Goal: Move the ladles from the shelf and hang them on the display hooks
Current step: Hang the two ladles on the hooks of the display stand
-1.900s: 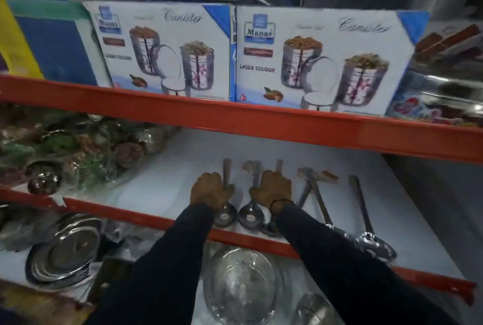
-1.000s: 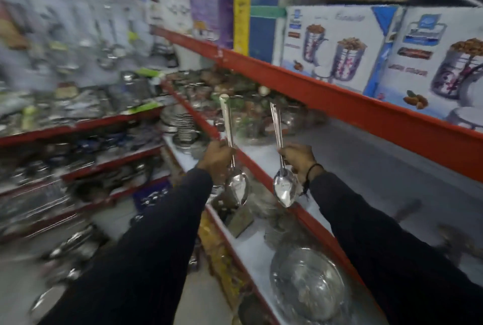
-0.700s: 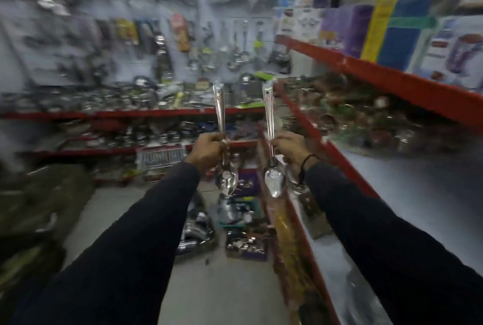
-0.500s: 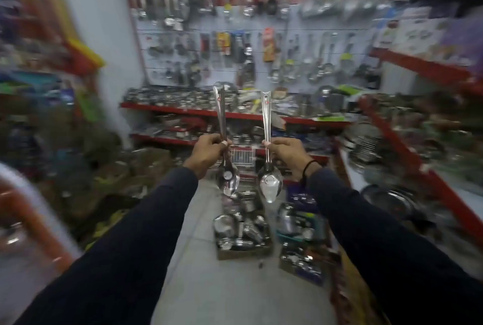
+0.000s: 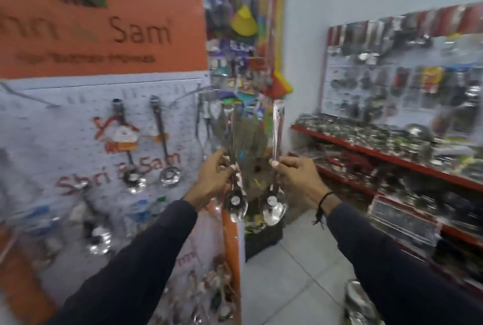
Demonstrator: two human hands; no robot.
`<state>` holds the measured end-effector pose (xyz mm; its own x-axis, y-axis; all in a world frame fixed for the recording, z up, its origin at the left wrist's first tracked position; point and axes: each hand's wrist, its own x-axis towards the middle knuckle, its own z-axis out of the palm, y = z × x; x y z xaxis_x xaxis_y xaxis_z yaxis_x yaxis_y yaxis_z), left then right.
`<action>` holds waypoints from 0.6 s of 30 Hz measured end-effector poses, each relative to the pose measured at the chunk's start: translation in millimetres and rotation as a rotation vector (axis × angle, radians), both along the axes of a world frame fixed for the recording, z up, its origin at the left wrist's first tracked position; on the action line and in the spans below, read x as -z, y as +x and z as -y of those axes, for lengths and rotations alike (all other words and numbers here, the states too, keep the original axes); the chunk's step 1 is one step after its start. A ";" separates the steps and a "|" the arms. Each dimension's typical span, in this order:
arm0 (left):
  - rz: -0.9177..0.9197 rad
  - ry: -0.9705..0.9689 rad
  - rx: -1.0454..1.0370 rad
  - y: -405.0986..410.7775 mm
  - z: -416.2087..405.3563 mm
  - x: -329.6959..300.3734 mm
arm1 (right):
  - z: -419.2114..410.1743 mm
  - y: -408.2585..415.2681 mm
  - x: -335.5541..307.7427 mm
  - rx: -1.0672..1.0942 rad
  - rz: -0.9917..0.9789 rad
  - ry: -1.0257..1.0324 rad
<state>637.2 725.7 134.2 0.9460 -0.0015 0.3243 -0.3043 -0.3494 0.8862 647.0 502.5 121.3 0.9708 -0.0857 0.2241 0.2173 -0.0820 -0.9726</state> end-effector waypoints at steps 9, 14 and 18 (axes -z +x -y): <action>0.076 0.001 -0.249 -58.1 -100.2 -24.5 | -128.3 18.0 -18.9 -0.335 0.054 -0.003; 0.080 -0.032 -0.358 -79.5 -138.6 -35.3 | -174.7 6.6 -28.7 -0.360 0.144 -0.062; 0.058 -0.029 -0.430 -87.9 -158.4 -42.0 | -198.0 1.3 -42.6 -0.420 0.171 -0.138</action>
